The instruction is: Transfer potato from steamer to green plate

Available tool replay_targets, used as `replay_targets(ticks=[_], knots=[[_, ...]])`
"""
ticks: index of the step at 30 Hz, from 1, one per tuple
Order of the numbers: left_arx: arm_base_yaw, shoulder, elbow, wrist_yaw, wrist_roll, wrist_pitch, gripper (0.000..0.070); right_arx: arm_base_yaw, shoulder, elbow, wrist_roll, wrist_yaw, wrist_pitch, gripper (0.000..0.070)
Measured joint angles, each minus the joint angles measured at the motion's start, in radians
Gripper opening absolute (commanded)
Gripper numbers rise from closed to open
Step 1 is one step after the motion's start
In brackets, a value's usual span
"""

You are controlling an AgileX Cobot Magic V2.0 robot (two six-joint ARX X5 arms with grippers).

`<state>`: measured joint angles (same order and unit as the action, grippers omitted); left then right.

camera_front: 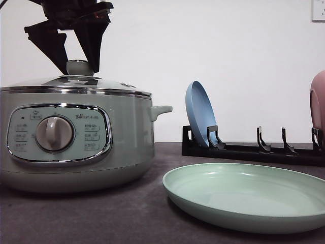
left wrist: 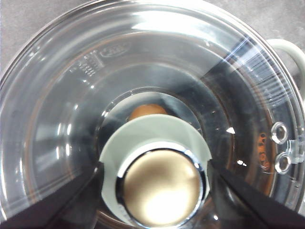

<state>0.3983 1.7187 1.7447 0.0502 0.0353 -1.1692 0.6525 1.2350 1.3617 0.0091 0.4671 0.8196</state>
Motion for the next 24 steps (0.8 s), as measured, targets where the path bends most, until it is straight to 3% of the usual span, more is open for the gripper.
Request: replay_targets(ticks=[6,12,24], knots=[[0.004,0.0,0.001,-0.001,0.0,-0.005,0.0268,0.0,0.0,0.0,-0.002,0.0,0.0,0.0344],[0.004,0.001,0.003,-0.002,0.002,-0.013,0.0013,0.0,0.0,0.0,-0.002,0.0,0.0,0.0344],[0.001,0.0,0.003,-0.003,0.001,-0.016,0.0002,0.0,0.0,0.0,-0.002,0.0,0.0,0.0344]])
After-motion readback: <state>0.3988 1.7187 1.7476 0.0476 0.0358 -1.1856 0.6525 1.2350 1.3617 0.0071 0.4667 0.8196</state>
